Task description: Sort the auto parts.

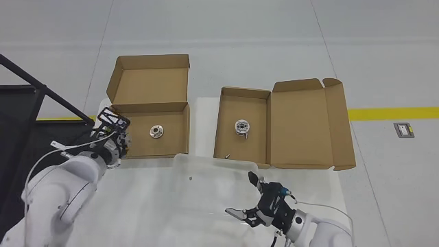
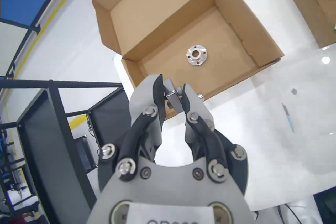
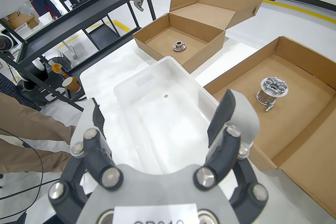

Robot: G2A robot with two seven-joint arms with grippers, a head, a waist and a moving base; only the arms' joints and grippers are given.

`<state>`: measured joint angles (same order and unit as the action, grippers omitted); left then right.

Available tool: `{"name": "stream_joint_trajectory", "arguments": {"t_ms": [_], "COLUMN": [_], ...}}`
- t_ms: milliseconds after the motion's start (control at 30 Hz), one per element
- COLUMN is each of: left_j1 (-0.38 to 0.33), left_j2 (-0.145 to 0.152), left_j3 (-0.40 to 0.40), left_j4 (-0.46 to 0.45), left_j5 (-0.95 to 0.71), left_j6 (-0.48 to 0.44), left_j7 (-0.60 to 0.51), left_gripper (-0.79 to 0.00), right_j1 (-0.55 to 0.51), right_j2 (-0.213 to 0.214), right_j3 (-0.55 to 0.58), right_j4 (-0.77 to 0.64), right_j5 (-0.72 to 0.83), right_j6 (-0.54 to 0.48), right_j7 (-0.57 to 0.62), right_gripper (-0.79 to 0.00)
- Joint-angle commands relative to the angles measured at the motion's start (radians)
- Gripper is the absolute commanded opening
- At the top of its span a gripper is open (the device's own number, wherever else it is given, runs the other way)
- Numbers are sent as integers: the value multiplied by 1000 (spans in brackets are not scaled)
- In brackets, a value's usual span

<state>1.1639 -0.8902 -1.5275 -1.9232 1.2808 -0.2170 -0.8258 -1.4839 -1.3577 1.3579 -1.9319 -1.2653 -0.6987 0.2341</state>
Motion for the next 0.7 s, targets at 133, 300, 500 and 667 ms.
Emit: {"name": "stream_joint_trajectory", "arguments": {"t_ms": [133, 300, 500, 667], "left_j1": [30, 30, 30, -85], "left_j2": [0, 0, -2, -5], "left_j3": [-38, -38, -29, -14], "left_j4": [47, 47, 81, 209], "left_j5": [-69, -69, -70, -95], "left_j6": [-50, -50, -49, -73], "left_j7": [99, 99, 116, 134], "left_gripper": [-785, -785, -785, -785], "right_j1": [0, 0, 0, 0], "right_j2": [0, 0, 0, 0], "right_j3": [0, 0, 0, 0], "right_j4": [0, 0, 0, 0], "right_j5": [0, 0, 0, 0], "right_j6": [0, 0, 0, 0], "right_j7": [0, 0, 0, 0], "right_gripper": [0, 0, 0, 0]}}
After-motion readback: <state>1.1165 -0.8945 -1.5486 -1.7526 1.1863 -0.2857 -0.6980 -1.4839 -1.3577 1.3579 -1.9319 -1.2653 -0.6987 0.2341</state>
